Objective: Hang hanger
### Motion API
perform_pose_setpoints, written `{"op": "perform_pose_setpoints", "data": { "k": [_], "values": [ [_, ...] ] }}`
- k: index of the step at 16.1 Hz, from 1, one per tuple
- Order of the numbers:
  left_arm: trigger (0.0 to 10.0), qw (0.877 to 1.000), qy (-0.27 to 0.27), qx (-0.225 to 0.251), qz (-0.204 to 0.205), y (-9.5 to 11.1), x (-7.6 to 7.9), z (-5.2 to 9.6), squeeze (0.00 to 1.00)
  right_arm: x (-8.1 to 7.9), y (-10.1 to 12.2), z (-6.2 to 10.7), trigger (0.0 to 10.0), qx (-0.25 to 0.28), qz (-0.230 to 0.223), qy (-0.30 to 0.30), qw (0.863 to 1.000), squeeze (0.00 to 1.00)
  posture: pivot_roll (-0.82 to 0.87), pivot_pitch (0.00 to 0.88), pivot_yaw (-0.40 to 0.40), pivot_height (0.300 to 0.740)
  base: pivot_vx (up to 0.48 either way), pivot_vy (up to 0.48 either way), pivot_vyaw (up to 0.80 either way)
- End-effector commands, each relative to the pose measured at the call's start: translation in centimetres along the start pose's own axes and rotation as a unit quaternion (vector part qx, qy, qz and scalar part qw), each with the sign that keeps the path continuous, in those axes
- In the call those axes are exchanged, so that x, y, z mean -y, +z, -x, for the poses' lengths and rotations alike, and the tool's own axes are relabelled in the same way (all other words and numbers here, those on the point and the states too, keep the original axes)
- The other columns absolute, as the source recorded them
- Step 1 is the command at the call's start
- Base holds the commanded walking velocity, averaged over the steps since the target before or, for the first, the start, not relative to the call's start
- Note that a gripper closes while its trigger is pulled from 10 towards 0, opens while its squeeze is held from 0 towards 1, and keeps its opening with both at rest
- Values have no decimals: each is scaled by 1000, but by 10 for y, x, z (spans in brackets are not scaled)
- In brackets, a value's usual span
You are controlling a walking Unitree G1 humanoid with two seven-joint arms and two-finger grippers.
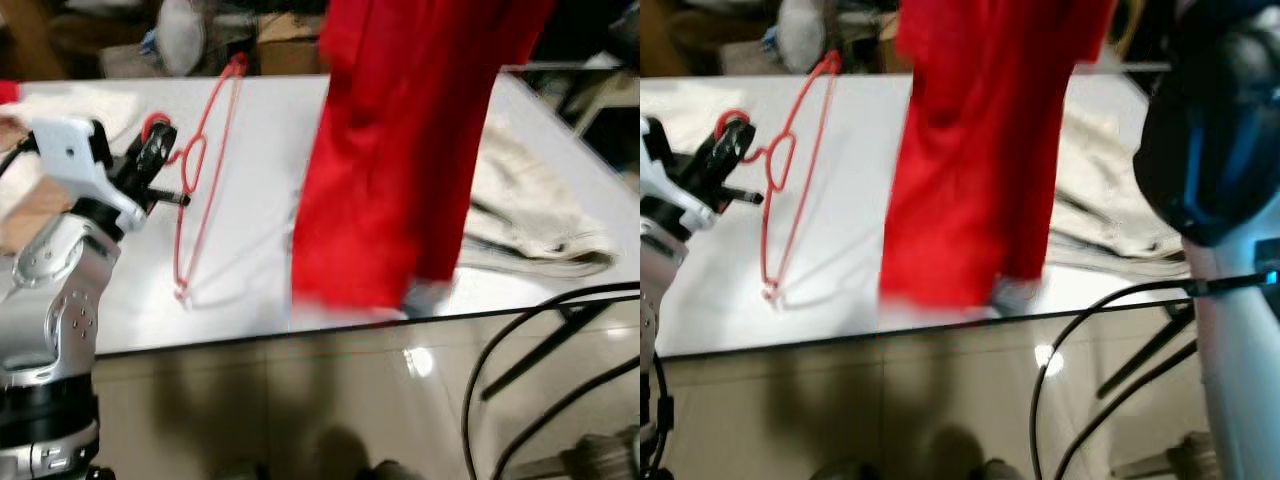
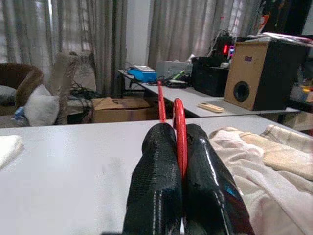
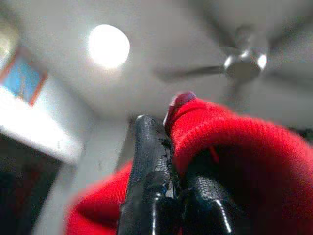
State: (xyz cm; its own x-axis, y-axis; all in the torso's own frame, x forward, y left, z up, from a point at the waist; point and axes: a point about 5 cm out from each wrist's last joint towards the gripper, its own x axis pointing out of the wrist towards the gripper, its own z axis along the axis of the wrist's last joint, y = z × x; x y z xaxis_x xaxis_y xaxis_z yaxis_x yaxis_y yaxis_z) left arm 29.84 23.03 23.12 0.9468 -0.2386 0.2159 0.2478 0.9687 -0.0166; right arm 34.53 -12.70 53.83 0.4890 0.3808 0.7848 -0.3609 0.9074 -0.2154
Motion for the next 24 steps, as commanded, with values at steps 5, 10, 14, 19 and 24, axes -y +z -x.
{"op": "perform_pose_setpoints", "data": {
  "k": [5, 10, 14, 19, 24],
  "values": [
    [10000, 1000, 3, -21, -19, -9, 6, -3, 0, -46, -219, 163, 10000, -410, 6, 67, 910, 0, -52, 0, -1, 740, 0, 0, 0],
    [10000, 999, -13, -41, -28, -16, 14, -7, 0, -66, -258, 240, 10000, -511, -60, 48, 856, 0, -56, 0, 17, 740, 0, 0, 0],
    [10000, 996, -25, -81, -5, -35, 32, -4, 0, -55, -251, 249, 10000, -488, -126, 76, 860, 0, -69, 0, 19, 740, 0, 0, 0],
    [10000, 994, -93, -52, 13, -27, 44, 0, 0, -30, -231, 221, 10000, -458, -124, 72, 877, 0, -92, 0, 13, 740, 0, 0, 0],
    [10000, 955, -287, -6, 72, 6, 51, 25, 0, -7, -178, 128, 10000, -385, -74, 45, 919, 0, -75, 0, -10, 740, 0, 0, 0]
  ]
}}
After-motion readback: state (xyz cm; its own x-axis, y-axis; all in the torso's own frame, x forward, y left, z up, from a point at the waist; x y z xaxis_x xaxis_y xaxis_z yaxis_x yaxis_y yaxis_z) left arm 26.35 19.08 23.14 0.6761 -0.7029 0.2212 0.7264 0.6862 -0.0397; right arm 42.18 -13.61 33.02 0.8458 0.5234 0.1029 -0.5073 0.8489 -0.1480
